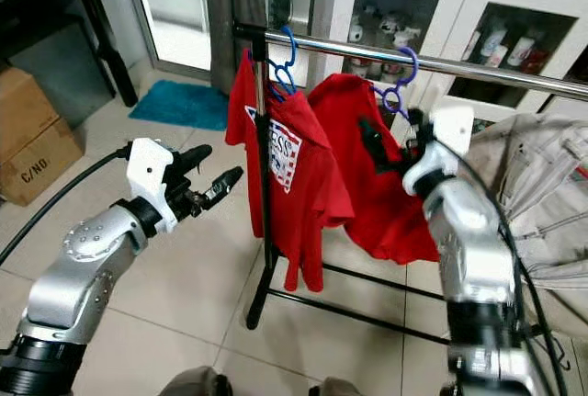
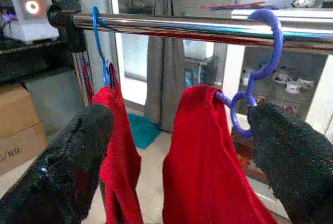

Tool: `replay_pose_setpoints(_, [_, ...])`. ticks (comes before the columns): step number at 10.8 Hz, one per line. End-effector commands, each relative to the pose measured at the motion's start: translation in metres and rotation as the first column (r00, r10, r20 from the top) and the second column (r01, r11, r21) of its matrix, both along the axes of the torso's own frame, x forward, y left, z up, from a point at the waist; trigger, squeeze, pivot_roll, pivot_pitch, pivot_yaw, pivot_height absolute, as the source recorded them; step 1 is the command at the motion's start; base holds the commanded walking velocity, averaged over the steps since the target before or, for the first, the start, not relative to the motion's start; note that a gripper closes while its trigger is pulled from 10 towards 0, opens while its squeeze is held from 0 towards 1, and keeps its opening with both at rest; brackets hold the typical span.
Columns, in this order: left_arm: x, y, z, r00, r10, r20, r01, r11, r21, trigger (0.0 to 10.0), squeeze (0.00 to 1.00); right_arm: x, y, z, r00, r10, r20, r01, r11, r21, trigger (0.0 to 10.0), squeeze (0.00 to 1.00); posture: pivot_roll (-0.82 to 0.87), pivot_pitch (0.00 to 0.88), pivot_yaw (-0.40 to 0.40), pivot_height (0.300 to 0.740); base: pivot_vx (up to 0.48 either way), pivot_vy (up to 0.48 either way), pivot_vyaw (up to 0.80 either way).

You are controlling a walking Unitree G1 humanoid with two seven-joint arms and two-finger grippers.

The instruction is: Hang hanger

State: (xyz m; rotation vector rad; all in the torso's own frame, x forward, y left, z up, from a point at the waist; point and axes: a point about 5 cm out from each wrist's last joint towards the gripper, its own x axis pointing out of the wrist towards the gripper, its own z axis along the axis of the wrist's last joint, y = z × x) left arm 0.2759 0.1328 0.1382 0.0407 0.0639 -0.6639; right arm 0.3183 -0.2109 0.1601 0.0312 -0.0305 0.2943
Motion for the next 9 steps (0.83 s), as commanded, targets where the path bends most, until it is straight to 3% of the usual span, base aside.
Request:
replay_pose_setpoints(1, [-0.001,-0.004,0.003,0.998,-0.055,-0.009,0.055,0.998,0.007,10.0,1.0,0.005,-0.004,0.001,0.999,0.025,-0.036,-0.025,1.0,-0.004,10.0,1.0,-0.02,0.0,-0.016,0.74,0.0,0.0,0.0])
replay_pose_setpoints(3, [-0.003,-0.01,0.004,0.992,-0.12,-0.025,0.121,0.992,0.031,10.0,1.0,0.014,-0.009,0.006,0.997,0.051,-0.062,-0.049,0.998,0.041,10.0,1.0,-0.02,0.0,-0.011,0.74,0.0,0.0,0.0])
replay_pose_setpoints(5, [-0.003,-0.011,0.005,0.99,-0.135,-0.032,0.136,0.99,0.033,10.0,1.0,0.02,-0.02,0.005,0.995,0.03,-0.099,-0.033,0.999,-0.027,10.0,1.0,-0.02,0.0,-0.008,0.74,0.0,0.0,0.0])
replay_pose_setpoints(9, [-0.006,-0.016,0.003,0.976,-0.205,-0.072,0.209,0.976,0.056,10.0,1.0,0.036,-0.024,0.003,0.977,0.111,-0.184,-0.126,0.989,-0.072,10.0,1.0,-0.03,0.0,0.005,0.74,0.0,0.0,0.0])
